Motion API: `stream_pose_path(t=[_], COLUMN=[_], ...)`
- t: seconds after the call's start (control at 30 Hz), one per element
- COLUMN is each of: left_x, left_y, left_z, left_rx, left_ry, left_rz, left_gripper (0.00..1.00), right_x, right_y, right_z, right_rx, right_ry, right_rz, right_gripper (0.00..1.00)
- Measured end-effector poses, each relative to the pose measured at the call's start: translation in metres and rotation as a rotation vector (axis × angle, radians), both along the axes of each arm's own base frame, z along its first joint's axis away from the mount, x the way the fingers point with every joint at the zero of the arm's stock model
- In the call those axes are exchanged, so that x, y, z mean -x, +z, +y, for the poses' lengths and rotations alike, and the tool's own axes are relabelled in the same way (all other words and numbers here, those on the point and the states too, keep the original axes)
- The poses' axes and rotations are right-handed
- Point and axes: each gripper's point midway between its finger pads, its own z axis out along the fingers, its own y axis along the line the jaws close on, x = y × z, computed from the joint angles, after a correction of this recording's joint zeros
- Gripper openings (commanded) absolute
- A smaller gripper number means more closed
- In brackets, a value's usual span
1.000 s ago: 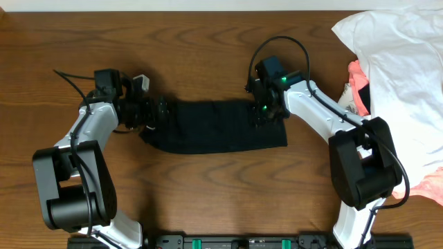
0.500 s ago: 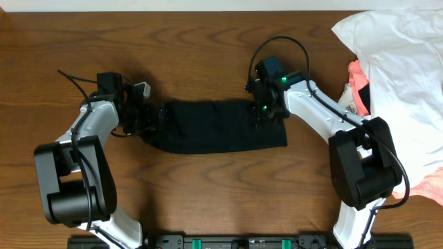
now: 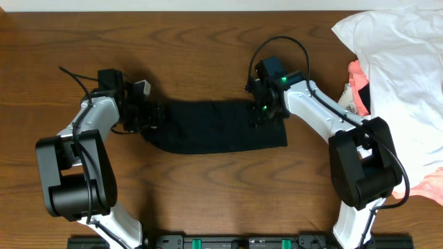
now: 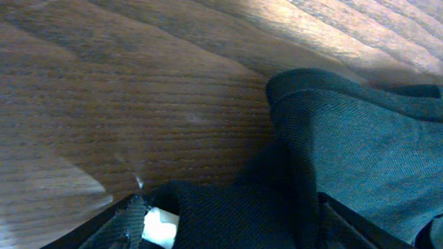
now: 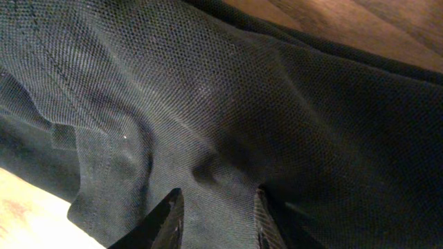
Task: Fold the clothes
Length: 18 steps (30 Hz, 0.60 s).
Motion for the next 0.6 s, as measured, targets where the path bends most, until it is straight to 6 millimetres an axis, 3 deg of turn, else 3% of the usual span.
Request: stream_pose_path(t=[0.17, 0.43, 0.6], left_x=[0.0, -0.003, -0.007], left_y=[0.0, 0.002, 0.001], left_z=[-0.002, -0.003, 0.009], left_rx=[0.001, -0.036, -0.12], left_ry=[-0.004, 0.006, 0.045], left_rz=[0.001, 0.008, 0.014], left_gripper=[0.8, 1.0, 0.98], right_x=[0.0, 0.0, 0.0], right_y=[0.0, 0.0, 0.0], right_z=[0.0, 0.0, 0.0], right_rx=[0.0, 0.0, 0.0], right_ry=[0.0, 0.0, 0.0], right_rz=[0.0, 0.0, 0.0], right_gripper=[0.32, 0.33, 0.32])
